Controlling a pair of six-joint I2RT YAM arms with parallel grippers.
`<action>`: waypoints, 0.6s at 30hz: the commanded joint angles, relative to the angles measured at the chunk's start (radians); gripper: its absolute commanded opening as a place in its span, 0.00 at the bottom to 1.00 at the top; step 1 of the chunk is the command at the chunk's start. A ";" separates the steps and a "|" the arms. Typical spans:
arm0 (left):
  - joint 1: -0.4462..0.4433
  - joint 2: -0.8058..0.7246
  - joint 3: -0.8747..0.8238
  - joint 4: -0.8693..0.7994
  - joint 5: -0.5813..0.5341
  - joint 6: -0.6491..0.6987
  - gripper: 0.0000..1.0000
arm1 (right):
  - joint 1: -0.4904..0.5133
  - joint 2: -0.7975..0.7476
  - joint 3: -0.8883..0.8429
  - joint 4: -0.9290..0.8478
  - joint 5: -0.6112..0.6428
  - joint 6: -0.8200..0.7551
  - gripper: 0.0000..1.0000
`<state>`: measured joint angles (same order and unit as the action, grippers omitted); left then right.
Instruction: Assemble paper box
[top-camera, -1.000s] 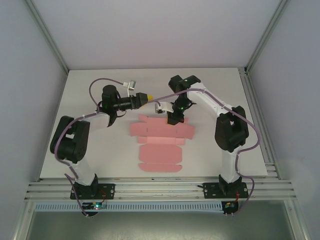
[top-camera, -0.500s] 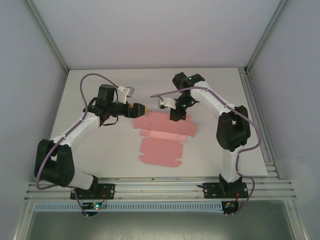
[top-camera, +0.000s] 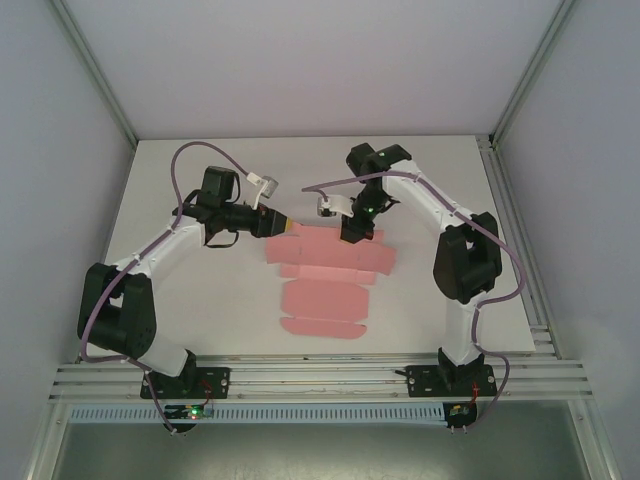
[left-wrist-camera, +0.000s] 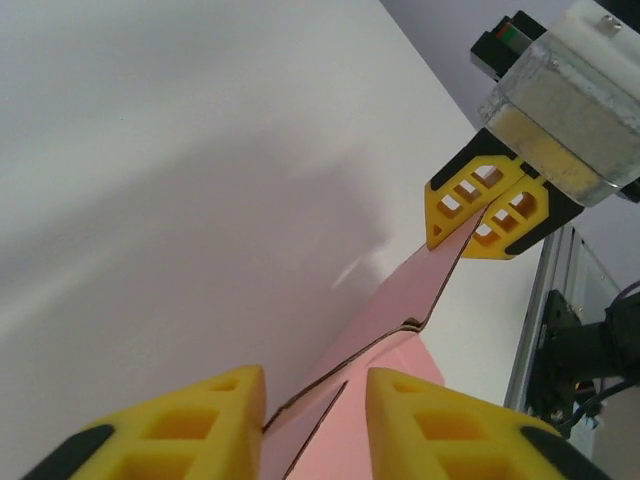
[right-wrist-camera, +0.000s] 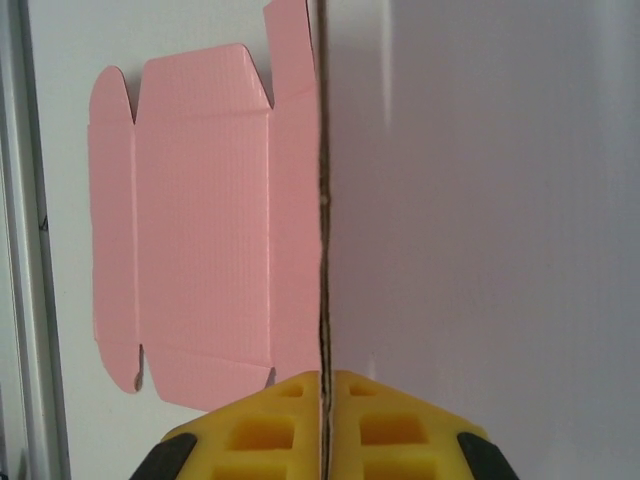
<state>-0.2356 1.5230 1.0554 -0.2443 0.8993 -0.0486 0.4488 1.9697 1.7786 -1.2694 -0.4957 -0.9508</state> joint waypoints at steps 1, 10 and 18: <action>-0.037 -0.034 0.003 -0.004 0.018 0.007 0.28 | 0.007 -0.001 0.038 0.048 -0.021 0.084 0.00; -0.093 -0.044 0.003 -0.004 -0.041 -0.014 0.06 | 0.021 -0.015 0.015 0.142 0.036 0.226 0.00; -0.223 -0.039 0.013 0.083 -0.409 -0.178 0.16 | 0.091 -0.074 -0.079 0.409 0.188 0.679 0.00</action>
<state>-0.3901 1.5043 1.0557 -0.2226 0.6144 -0.1341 0.5045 1.9434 1.7206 -1.0660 -0.3759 -0.5346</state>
